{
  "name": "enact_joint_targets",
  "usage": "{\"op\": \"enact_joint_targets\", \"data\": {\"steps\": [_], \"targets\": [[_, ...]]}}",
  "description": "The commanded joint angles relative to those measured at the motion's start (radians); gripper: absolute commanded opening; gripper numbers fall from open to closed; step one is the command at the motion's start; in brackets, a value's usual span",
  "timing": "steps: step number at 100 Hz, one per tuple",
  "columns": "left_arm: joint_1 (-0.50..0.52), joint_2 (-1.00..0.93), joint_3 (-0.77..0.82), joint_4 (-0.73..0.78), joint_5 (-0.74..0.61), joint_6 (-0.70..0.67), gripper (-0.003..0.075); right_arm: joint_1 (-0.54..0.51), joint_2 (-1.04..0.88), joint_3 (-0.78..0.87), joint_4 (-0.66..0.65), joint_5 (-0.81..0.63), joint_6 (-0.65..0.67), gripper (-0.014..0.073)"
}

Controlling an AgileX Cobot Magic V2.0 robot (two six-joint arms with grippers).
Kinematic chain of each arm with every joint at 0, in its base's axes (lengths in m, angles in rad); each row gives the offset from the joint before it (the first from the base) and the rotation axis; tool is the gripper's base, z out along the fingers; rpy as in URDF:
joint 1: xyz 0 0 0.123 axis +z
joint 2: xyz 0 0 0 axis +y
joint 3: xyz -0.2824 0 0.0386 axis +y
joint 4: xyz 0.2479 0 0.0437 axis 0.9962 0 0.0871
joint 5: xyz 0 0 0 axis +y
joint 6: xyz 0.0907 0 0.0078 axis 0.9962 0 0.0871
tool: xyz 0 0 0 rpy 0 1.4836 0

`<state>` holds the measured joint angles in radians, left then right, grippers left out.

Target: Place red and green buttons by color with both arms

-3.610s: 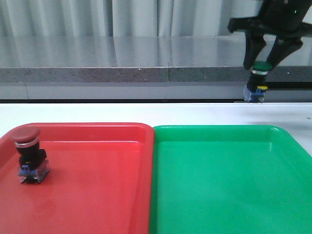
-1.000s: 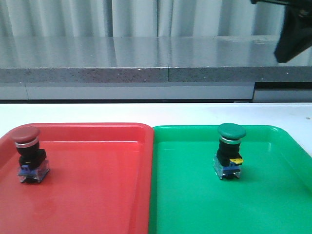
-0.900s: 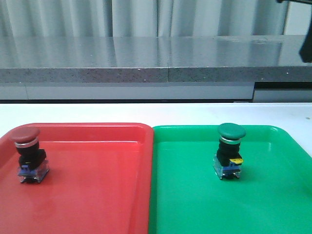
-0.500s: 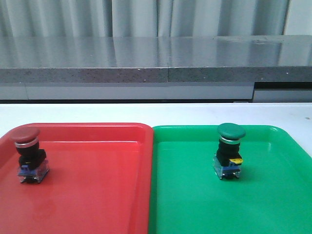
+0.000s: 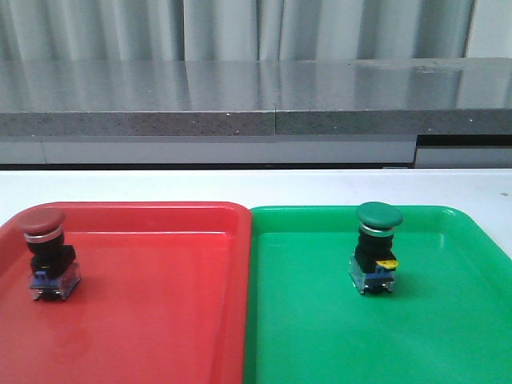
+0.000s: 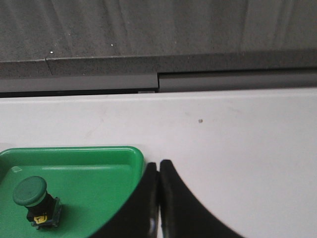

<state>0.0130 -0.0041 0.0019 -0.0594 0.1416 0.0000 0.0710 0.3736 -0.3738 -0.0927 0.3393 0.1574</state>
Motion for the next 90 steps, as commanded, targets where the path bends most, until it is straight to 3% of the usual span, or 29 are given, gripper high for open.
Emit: {"op": "enact_joint_targets", "data": {"steps": [1,53,72,90], "targets": [[0.003,-0.032,0.012,-0.008,-0.077,0.0,-0.002,-0.006,-0.05,0.006,0.016,-0.129,-0.097,-0.0063],[0.003,-0.032,0.012,-0.008,-0.077,0.0,-0.002,-0.006,-0.409,0.243,0.026,-0.145,-0.093,-0.0063],[0.003,-0.032,0.012,-0.008,-0.077,0.0,-0.002,-0.01,-0.406,0.39,0.122,-0.357,-0.022,-0.0063],[0.003,-0.032,0.012,-0.008,-0.077,0.0,-0.002,-0.017,-0.406,0.382,0.063,-0.305,-0.022,-0.0063]]}}
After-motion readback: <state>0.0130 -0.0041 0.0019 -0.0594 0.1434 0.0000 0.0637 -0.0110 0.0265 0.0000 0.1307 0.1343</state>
